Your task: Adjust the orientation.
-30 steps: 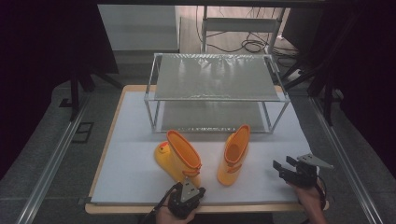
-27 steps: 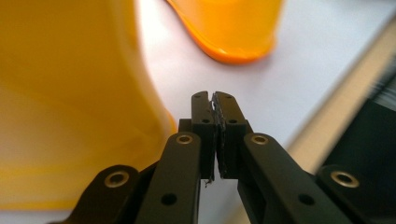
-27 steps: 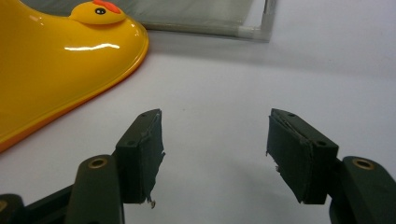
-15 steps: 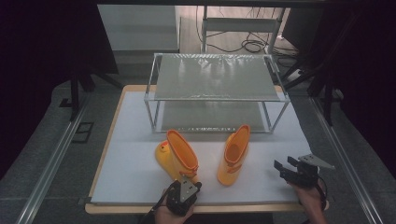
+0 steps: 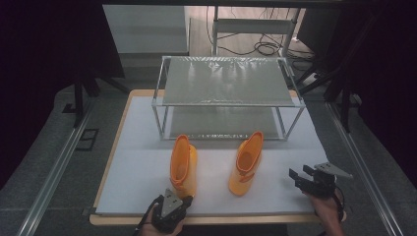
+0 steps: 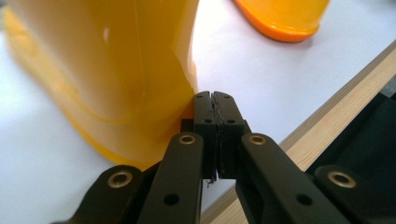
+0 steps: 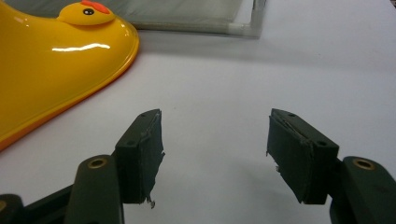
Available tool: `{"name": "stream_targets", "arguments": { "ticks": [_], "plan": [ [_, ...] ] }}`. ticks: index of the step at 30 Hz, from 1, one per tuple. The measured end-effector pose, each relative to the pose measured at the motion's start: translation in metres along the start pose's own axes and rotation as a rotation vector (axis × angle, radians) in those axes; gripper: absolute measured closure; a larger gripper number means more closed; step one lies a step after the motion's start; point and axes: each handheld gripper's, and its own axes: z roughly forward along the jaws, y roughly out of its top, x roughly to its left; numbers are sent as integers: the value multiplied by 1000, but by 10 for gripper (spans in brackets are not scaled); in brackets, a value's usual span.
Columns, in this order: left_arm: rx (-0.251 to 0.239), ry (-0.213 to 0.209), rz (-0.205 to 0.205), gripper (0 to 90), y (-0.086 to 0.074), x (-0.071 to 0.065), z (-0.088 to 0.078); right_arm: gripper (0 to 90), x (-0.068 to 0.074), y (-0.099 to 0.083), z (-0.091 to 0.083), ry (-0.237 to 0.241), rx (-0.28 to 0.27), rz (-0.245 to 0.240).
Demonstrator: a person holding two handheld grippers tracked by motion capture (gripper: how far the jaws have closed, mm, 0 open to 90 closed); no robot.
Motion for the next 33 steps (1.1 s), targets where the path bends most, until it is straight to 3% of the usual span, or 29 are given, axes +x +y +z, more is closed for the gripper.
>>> {"name": "stream_targets", "arguments": {
  "ticks": [14, 18, 22, 26, 32, 33],
  "plan": [
    [-12, 83, -126, 865, -11, 48, -22, 357, 1, -1, 2, 3, 4, -1],
    [-12, 84, -118, 837, -12, 44, -23, 358, 1, -1, 2, 3, 3, -1],
    [1, 59, -85, 805, -9, 33, -21, 358, 0, -1, 1, 3, 5, 0],
    [38, -26, -24, 737, 4, 19, -9, 358, -1, -1, 1, 2, 5, 0],
    [74, -82, -7, 659, 21, 13, 6, 358, -2, -1, 1, 2, 3, 3],
    [98, -103, -1, 644, 27, 12, 11, 358, -2, -1, 1, 2, 3, 1]
  ]
}}
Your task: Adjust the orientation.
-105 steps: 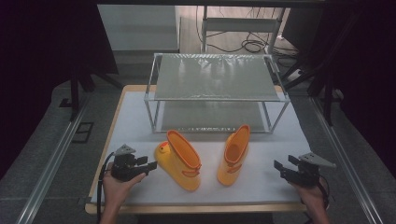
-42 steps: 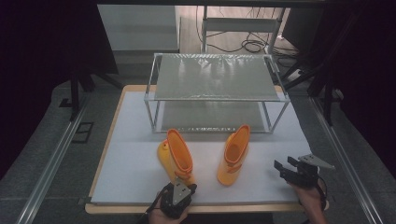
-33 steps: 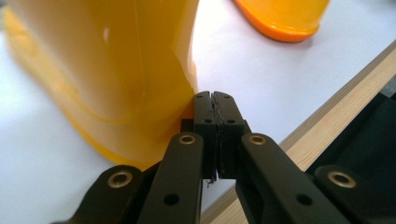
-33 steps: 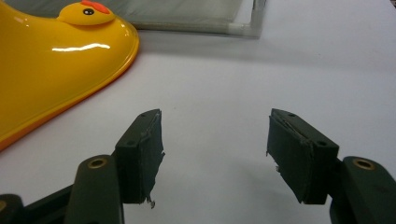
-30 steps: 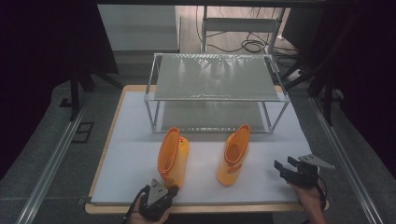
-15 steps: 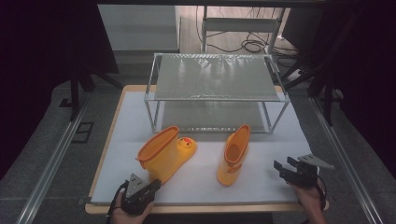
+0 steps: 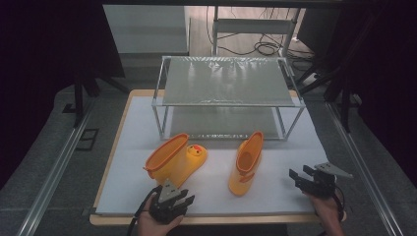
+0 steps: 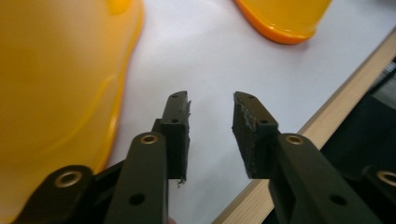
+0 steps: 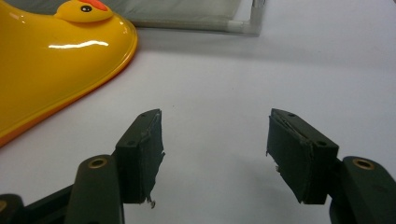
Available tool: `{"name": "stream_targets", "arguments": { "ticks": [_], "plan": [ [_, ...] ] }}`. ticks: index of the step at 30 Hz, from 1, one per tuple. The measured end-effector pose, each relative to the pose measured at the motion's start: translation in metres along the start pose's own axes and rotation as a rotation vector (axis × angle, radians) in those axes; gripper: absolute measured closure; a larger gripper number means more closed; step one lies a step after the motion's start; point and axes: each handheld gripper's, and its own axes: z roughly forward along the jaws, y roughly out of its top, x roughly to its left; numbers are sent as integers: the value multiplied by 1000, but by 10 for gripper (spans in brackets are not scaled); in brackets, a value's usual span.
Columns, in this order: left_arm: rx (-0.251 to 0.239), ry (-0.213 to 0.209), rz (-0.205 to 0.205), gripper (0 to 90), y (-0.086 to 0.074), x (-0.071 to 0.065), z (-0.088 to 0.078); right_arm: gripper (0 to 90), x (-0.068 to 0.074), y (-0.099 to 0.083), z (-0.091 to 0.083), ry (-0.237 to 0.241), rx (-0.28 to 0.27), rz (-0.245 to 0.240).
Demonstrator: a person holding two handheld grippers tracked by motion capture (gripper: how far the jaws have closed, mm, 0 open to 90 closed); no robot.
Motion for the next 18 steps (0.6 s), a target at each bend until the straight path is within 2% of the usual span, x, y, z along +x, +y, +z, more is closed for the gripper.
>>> {"name": "stream_targets", "arguments": {
  "ticks": [1, 2, 10, 18],
  "plan": [
    [0, 0, 0, 637, 0, 0, 0, 358, 0, 0, 0, 0, 0, 0],
    [28, -25, 7, 624, 6, -2, 5, 358, 0, 0, 0, 1, 3, 2],
    [83, -64, 7, 573, 20, -6, 22, 358, -1, -1, 1, 0, 9, 1],
    [111, -90, 8, 545, 30, -3, 28, 357, -4, -2, -2, -7, 4, 13]
  ]
}}
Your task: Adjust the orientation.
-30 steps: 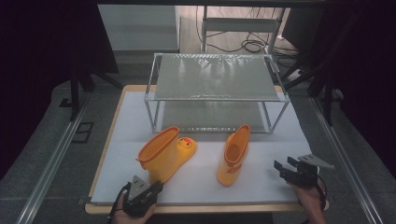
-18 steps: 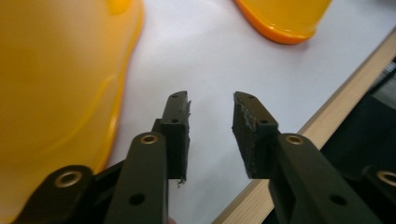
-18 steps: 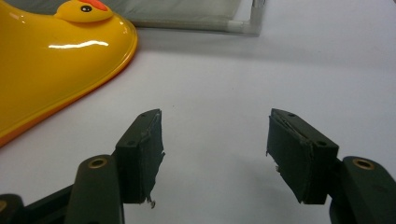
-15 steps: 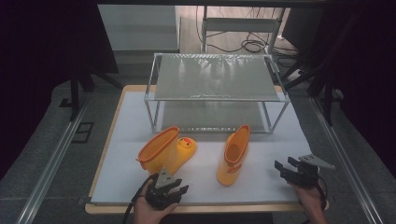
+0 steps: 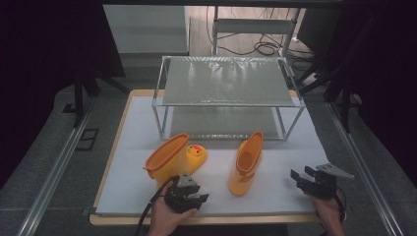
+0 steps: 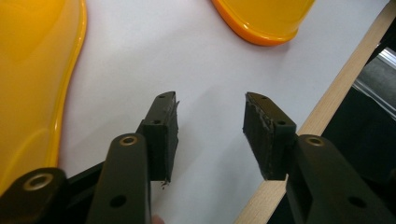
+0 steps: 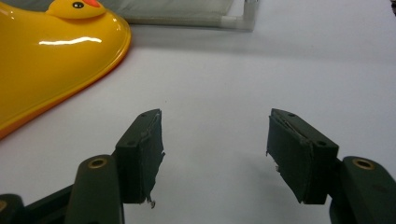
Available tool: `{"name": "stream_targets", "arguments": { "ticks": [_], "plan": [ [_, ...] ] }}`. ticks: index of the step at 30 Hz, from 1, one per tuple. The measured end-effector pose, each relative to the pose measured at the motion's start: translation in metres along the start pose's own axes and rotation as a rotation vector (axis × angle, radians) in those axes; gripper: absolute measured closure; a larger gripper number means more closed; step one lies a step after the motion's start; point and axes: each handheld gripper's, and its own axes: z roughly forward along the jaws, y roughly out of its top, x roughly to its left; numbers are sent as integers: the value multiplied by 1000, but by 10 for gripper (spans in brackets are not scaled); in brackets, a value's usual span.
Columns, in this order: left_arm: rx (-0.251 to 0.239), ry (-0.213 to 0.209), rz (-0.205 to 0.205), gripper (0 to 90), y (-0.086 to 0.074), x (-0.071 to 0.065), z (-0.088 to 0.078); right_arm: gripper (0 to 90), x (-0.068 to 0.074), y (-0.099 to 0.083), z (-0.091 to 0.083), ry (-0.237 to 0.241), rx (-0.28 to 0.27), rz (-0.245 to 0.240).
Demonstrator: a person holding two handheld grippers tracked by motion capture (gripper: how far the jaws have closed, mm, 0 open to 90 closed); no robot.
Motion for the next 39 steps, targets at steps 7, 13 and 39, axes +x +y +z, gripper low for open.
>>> {"name": "stream_targets", "arguments": {
  "ticks": [7, 13, 39],
  "plan": [
    [50, -50, -1, 506, 11, 1, -3, 357, 0, 0, -1, -1, -2, 2],
    [85, -146, -7, 494, 23, -3, -9, 357, -1, 0, -2, 1, -5, -1],
    [88, -341, 35, 486, 119, -27, -66, 356, -1, 1, -3, 2, -12, 2]
  ]
}}
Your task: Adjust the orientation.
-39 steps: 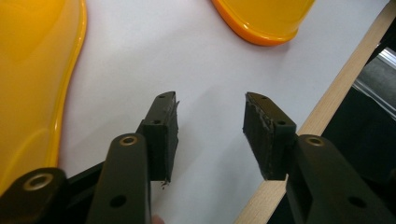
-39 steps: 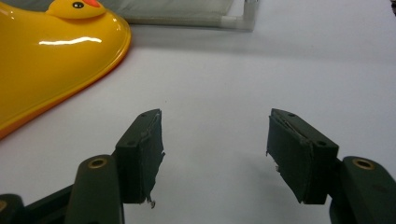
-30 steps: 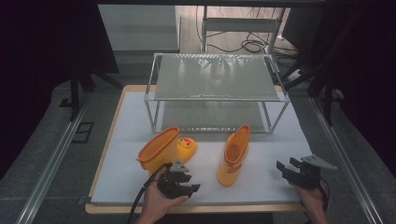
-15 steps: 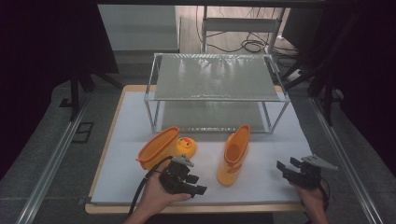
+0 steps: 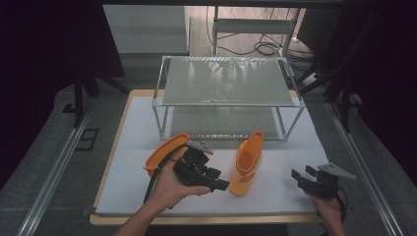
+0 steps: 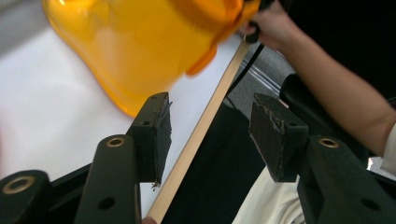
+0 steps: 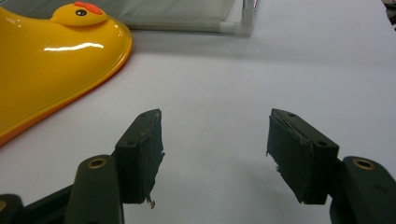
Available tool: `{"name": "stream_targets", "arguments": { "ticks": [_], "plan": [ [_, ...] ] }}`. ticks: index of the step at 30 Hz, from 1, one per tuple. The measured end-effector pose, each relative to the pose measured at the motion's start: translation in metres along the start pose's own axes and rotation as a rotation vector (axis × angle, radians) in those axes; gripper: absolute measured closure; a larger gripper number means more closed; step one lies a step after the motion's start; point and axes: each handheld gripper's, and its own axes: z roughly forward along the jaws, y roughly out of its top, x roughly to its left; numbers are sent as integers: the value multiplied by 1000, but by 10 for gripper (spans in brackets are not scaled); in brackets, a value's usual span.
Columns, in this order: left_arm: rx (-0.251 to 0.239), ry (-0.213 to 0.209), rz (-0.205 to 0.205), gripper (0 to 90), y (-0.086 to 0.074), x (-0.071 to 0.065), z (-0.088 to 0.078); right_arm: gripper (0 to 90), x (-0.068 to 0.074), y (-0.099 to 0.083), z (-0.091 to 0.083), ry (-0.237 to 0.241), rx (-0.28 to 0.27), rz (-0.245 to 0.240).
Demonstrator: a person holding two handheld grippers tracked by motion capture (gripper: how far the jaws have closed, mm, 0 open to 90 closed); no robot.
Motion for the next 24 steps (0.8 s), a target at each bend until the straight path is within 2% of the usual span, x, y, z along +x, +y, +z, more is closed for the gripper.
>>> {"name": "stream_targets", "arguments": {
  "ticks": [1, 5, 11, 15, 24],
  "plan": [
    [-3, -3, -3, 485, 9, 0, -2, 356, 0, 0, 0, 0, 3, -1],
    [3, -9, -12, 484, 24, 0, -4, 356, -2, 0, -1, -4, -1, 1],
    [12, -28, -32, 484, 37, 5, 0, 357, -4, 0, -2, -17, -11, 11],
    [16, -36, -47, 484, 51, 7, 1, 357, -3, 0, -1, -14, -9, 2],
    [36, -23, -61, 483, 75, 9, 6, 357, -2, -1, 0, -8, -3, 3]
  ]
}}
